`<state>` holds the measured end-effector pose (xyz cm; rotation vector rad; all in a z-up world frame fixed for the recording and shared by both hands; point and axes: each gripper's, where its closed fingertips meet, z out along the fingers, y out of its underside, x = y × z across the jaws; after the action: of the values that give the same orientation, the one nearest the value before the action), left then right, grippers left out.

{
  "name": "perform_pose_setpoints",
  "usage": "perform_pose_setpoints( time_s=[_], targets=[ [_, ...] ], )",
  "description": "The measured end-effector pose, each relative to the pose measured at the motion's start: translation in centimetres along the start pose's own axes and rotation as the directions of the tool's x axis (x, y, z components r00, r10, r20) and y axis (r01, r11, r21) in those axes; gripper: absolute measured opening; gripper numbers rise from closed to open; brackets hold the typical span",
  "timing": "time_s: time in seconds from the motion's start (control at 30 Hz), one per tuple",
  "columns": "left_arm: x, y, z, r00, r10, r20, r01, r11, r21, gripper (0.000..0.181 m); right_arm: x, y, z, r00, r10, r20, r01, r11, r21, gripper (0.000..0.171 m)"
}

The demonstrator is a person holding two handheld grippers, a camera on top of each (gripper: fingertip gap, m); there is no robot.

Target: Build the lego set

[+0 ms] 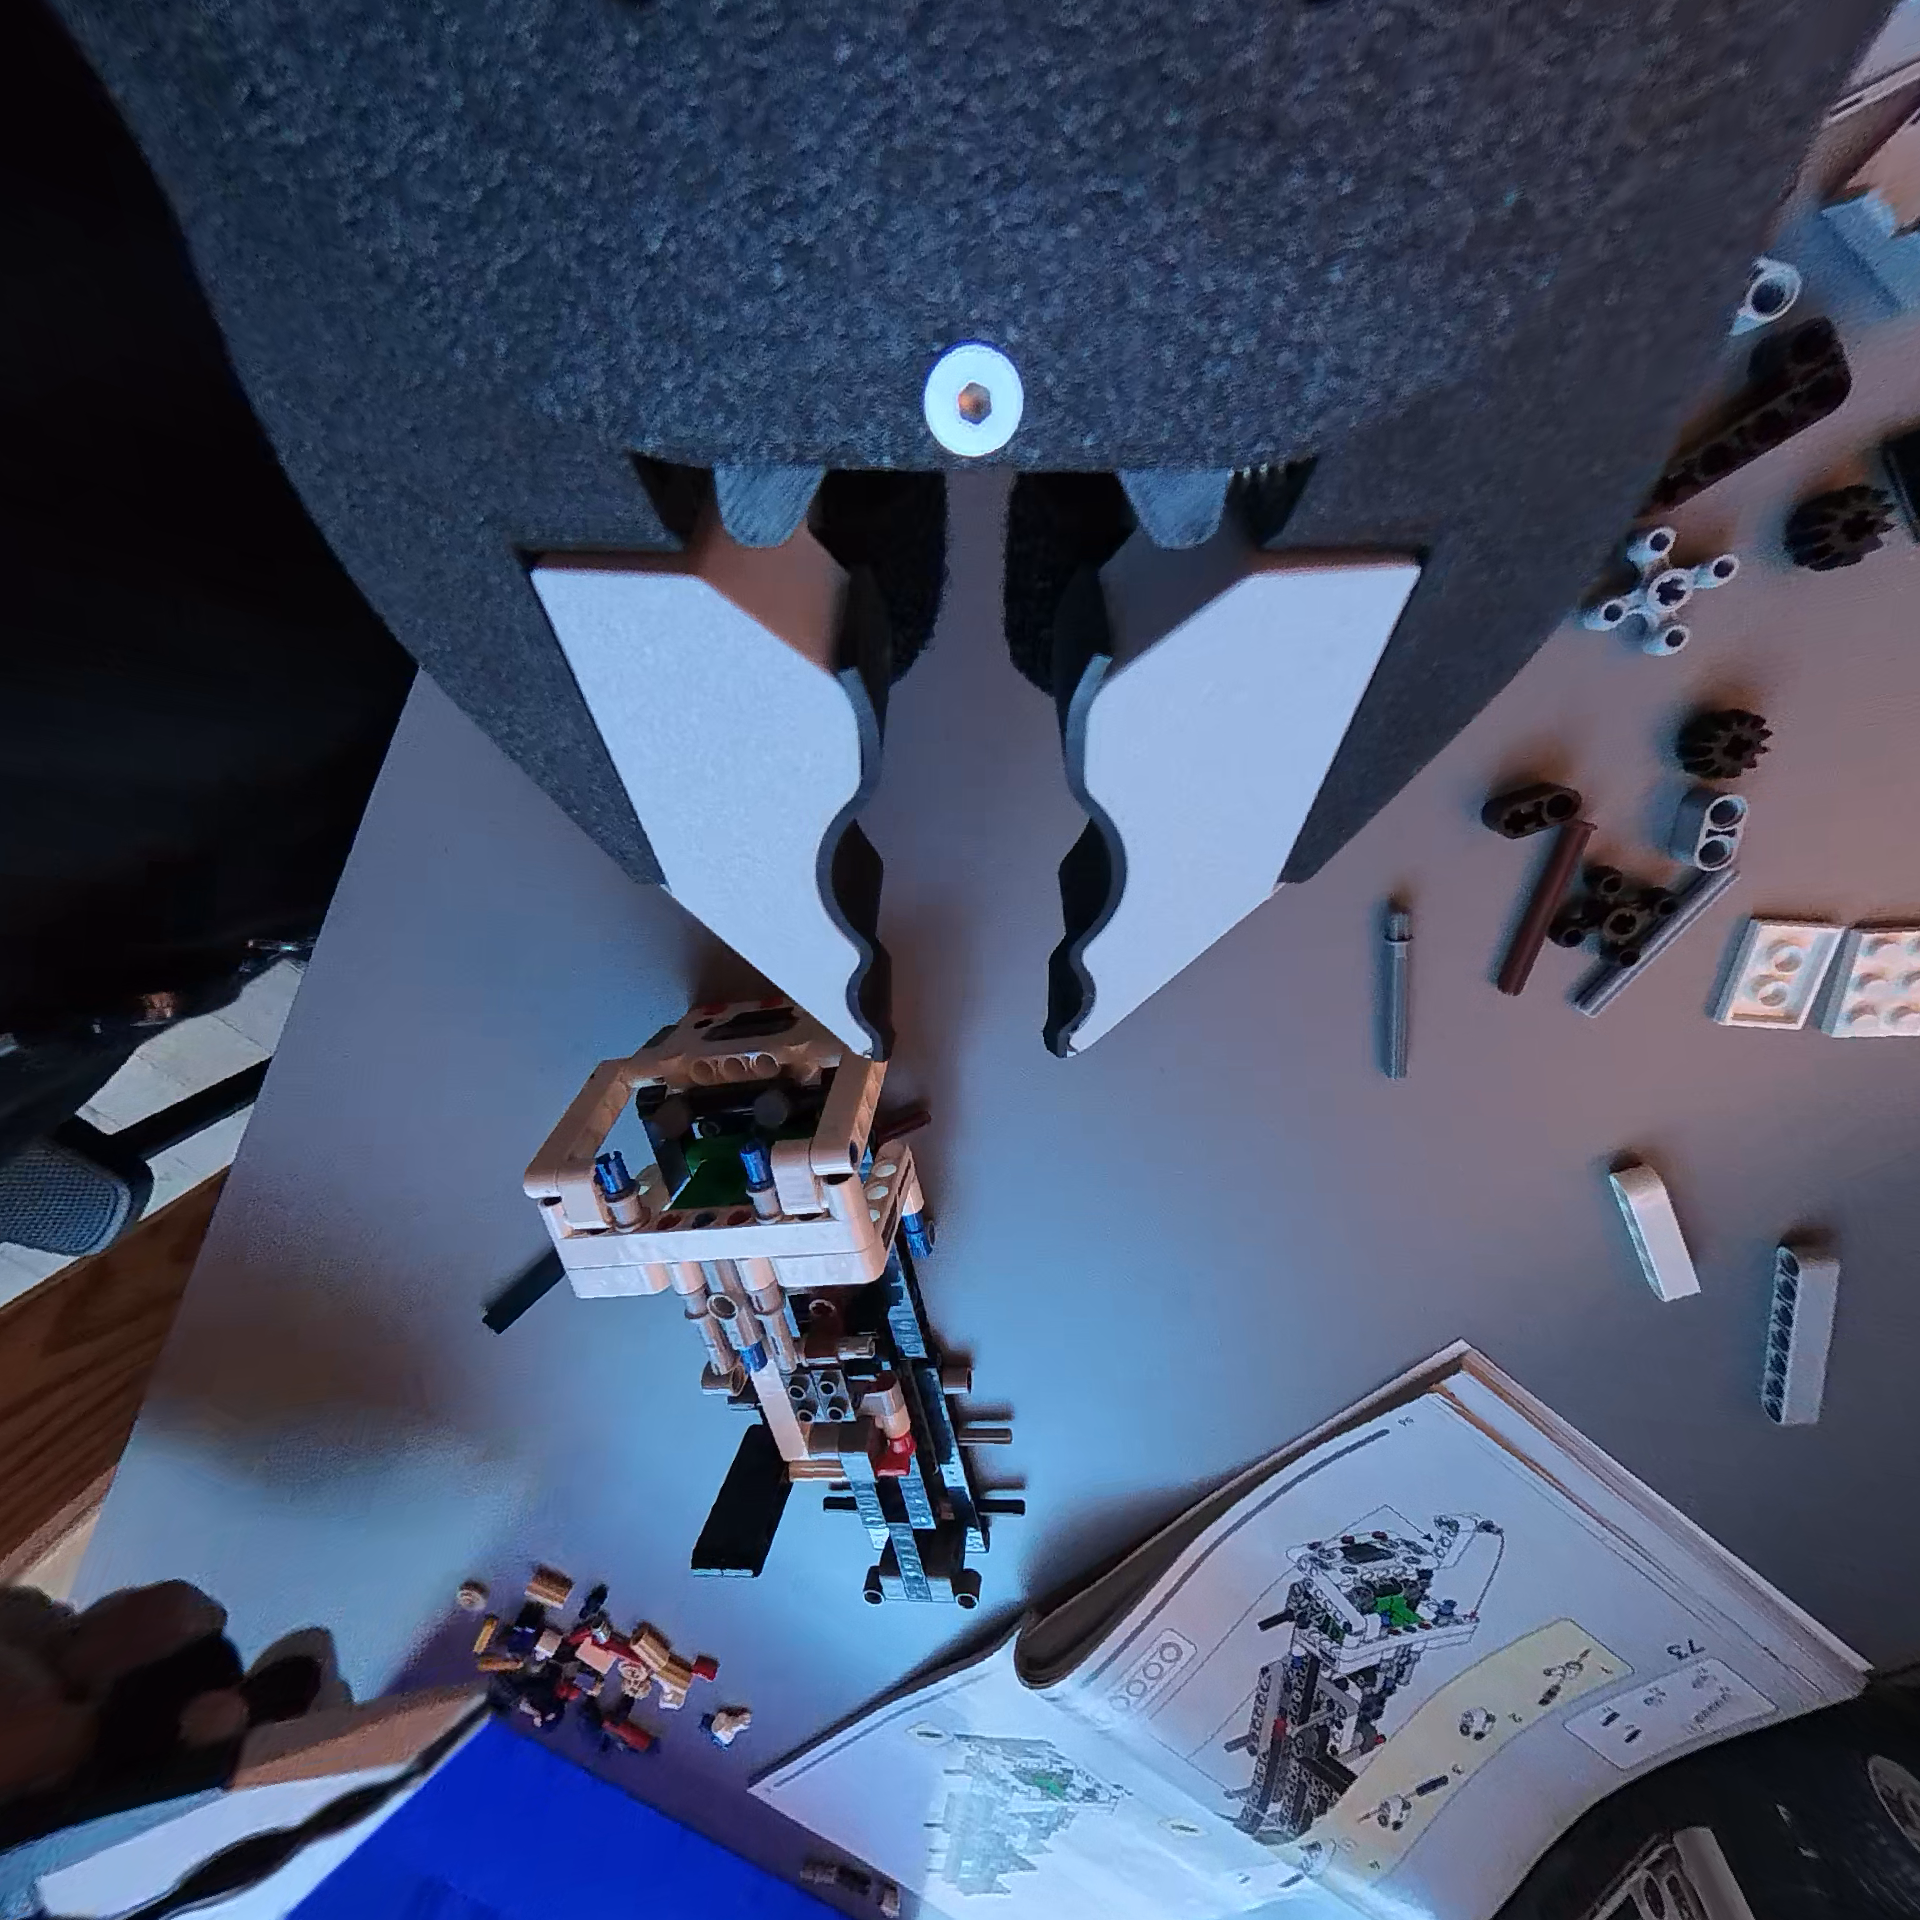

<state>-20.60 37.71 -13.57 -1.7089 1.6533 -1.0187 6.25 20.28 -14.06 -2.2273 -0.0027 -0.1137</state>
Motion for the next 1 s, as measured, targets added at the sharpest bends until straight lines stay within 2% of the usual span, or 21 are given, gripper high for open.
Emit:
perform_pose_setpoints(
  time_s=[0.13, 0.27, 0.4, 0.63, 0.7, 0.77, 0.87, 0.93, 1.0],
  targets=[
    [-0.1, 0.0, -0.1, 1.0, -0.008, 0.001, 0.008, 1.0, 0.0, 0.029, -7.3, 0.2, 2.0, 0.979, -0.053, 0.199, 0.061, 0.997, -0.037, 0.004],
    [-0.2, 0.4, -0.4, 1.0, -0.011, 0.008, 0.011, 1.0, -0.01, 0.029, -10.6, 0.1, 4.2, 0.951, -0.013, 0.31, 0.031, 0.998, -0.054, 0.004],
    [-0.3, 0.9, -0.6, 1.0, -0.024, 0.019, 0.025, 1.0, -0.012, 0.029, -11.6, 0.4, 5.0, 0.936, -0.073, 0.344, 0.108, 0.991, -0.085, 0.005],
    [-0.1, 1.1, -0.6, 0.999, -0.029, 0.021, 0.029, 0.999, -0.017, 0.029, -11.8, 0.3, 5.1, 0.929, -0.074, 0.364, 0.115, 0.989, -0.092, 0.011],
    [-0.1, 1.1, -0.6, 0.999, -0.029, 0.022, 0.03, 0.999, -0.018, 0.029, -11.3, 0.1, 4.5, 0.93, -0.048, 0.365, 0.083, 0.993, -0.081, 0.018],
    [-0.1, 1.1, -0.6, 0.999, -0.029, 0.022, 0.03, 0.999, -0.019, 0.029, -9.3, -0.4, 3.6, 0.948, 0.002, 0.318, 0.013, 0.999, -0.045, 0.017],
    [-0.1, 1.1, -0.6, 0.999, -0.029, 0.022, 0.03, 0.999, -0.022, 0.029, -3.7, -0.3, 2.7, 0.992, 0.074, 0.104, -0.074, 0.997, -0.003, 0.017],
    [-0.2, 1.1, -0.5, 0.999, -0.03, 0.017, 0.03, 0.999, -0.025, 0.029, -0.9, 0.4, 2.3, 0.996, 0.084, -0.022, -0.084, 0.996, -0.005, 0.017],
    [-0.2, 1.1, -0.4, 1.0, -0.025, 0.015, 0.025, 0.999, -0.029, 0.029, 0.4, 1.1, 2.4, 0.994, 0.085, -0.067, -0.088, 0.995, -0.041, 0.016]
  ],
)
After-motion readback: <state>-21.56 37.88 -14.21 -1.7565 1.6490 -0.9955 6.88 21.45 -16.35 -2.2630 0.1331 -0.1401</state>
